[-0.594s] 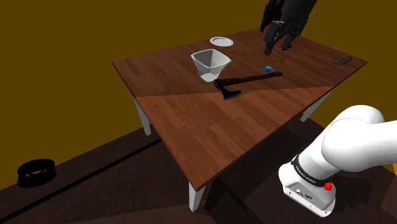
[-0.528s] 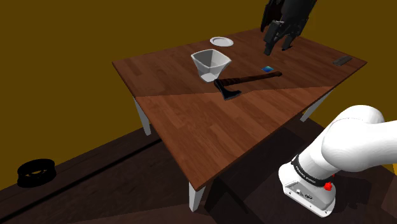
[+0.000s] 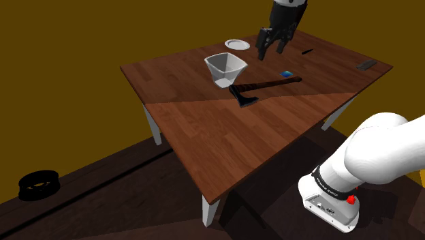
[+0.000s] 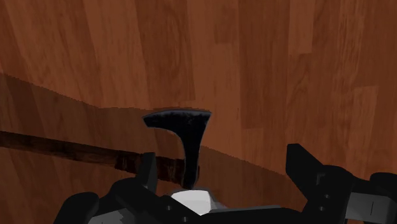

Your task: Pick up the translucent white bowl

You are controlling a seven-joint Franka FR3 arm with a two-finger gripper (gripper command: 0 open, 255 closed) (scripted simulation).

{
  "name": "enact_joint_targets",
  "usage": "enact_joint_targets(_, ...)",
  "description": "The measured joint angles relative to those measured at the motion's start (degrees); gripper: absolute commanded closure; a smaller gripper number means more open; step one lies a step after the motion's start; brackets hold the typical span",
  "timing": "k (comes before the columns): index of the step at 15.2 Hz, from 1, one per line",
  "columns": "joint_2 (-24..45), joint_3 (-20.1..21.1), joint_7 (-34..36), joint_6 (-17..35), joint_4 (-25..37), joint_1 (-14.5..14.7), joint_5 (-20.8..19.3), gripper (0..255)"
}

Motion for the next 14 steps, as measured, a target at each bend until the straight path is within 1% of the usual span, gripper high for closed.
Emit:
enact_joint_targets(3, 6.9, 0.2, 0.0, 3.1, 3.2, 0.1, -0.6, 0)
enact_joint_targets(8, 18.4, 0.6, 0.1, 6.5, 10.3, 0.1, -1.6, 0)
enact_joint_targets(9, 20.3, 1.0, 0.7, 7.1, 11.4, 0.3, -1.8, 0)
enact_joint_targets(14, 32.0, 1.3, 0.8, 8.3, 20.8, 0.5, -3.1, 0)
